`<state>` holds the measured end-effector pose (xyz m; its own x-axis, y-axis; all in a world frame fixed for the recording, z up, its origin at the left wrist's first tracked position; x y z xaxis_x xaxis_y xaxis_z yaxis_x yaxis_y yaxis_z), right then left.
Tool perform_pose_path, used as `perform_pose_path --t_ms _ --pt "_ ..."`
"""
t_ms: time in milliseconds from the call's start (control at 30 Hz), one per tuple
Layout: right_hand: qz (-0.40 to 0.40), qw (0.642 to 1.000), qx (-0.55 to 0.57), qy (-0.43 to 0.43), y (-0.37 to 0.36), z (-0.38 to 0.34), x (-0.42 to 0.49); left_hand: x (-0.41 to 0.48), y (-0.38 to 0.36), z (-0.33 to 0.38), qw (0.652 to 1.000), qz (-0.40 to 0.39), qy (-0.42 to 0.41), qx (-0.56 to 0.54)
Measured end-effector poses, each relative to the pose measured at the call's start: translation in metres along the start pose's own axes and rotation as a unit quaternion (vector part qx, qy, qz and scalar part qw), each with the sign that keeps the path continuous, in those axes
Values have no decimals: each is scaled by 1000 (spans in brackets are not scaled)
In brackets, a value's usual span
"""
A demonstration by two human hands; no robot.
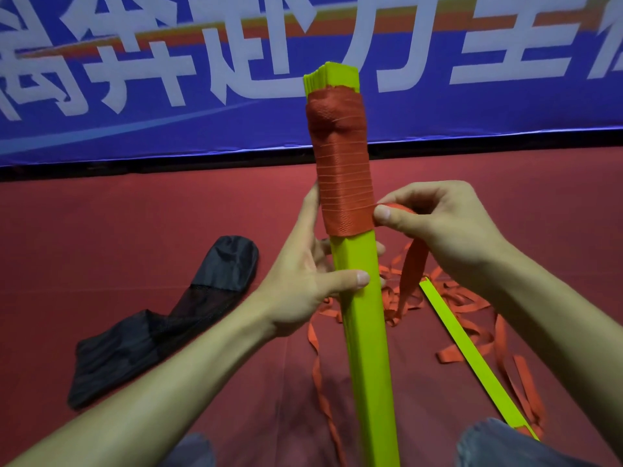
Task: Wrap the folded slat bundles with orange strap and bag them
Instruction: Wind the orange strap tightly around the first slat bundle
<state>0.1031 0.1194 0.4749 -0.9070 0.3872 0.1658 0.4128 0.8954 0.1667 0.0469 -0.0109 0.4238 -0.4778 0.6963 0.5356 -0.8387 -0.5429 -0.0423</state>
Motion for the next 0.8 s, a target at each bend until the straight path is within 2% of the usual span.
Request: perform_pose_path --t_ms 167,333,400,500,600,700,800 --pt "-131 990 33 -49 -20 12 -2 -2 -7 2 996 -63 23 -52" --pt "-202 970 118 -68 -38 15 -7 -5 -5 -2 993 -36 46 -100" --pt "-211 968 114 -69 -46 15 -9 -6 0 -4 994 -9 59 -96" --pt "-187 978 70 -56 -49 10 -11 -5 3 -2 994 11 60 -92" --pt "-88 993 58 -50 -38 6 -9 -3 -1 7 997 28 23 -63" --pt "1 997 54 -46 -28 3 -9 -1 3 15 995 56 -31 80" --pt "56 997 42 -44 -21 3 -10 -2 4 17 972 76 -42 218"
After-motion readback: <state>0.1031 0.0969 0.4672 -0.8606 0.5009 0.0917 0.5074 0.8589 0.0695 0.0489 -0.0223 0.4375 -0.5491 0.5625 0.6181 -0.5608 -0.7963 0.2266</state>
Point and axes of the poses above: each hand's wrist, its own x-axis towards the middle knuckle, its own y-axis out of the back of the hand, z = x × y, the point moved 8 cm from there along x, towards the middle knuckle, and after that the axes turned 15 degrees about -y, right-handed, at the moved point
